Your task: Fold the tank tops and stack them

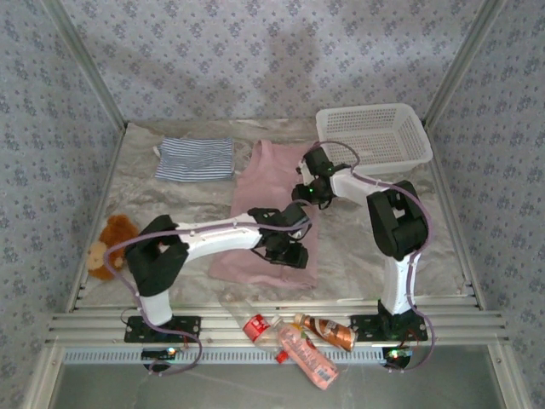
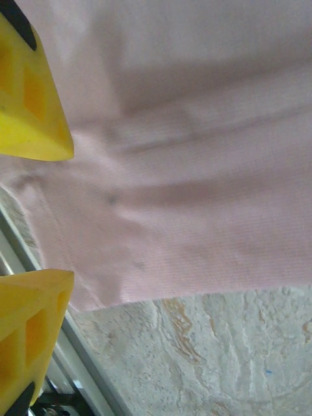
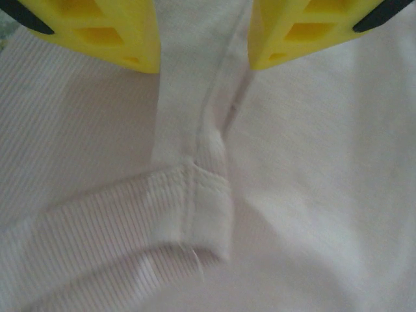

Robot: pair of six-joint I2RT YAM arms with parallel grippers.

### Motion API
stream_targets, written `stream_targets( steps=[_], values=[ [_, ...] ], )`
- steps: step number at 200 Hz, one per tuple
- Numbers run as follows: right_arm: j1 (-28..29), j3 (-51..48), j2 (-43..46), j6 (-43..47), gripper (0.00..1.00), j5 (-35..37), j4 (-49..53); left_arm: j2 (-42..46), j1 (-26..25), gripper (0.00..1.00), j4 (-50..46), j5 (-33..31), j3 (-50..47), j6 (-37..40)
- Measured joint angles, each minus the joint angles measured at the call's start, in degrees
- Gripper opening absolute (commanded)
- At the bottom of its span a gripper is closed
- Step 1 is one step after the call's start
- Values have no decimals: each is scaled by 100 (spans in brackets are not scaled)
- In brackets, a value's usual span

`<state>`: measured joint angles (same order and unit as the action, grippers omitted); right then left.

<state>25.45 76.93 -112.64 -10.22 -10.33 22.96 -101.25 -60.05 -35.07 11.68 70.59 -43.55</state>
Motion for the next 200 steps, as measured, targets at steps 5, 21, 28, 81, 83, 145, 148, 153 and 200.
stream_targets(
  steps=[5,21,28,81,83,145,148,153,200],
  values=[
    [31,72,0,-52,48,-7,-2,151,66,48,-79,-55,-85,-2],
    [146,289,0,-160,50,-55,-57,702,380,48,-280,-229,-490,-4],
    [216,376,0,-223,51,-61,-87,949,568,48,-389,-332,-693,-4],
    [990,1386,-356,-662,54,9,-337,2398,2356,48,-846,-826,-2229,221],
    [1016,1432,-391,-691,54,11,-358,2428,2420,48,-850,-831,-2277,240],
    [1508,2765,-1635,-1128,54,660,-341,2535,3482,48,-592,-219,-2918,1141],
    [1526,2826,-1692,-1130,54,704,-332,2522,3501,48,-573,-186,-2918,1174],
    [1556,2931,-1792,-1143,54,772,-323,2492,3528,47,-535,-144,-2918,1237],
    [1779,3738,-2474,-1137,53,1303,-173,2229,3552,43,-160,227,-3095,1416]
  ],
)
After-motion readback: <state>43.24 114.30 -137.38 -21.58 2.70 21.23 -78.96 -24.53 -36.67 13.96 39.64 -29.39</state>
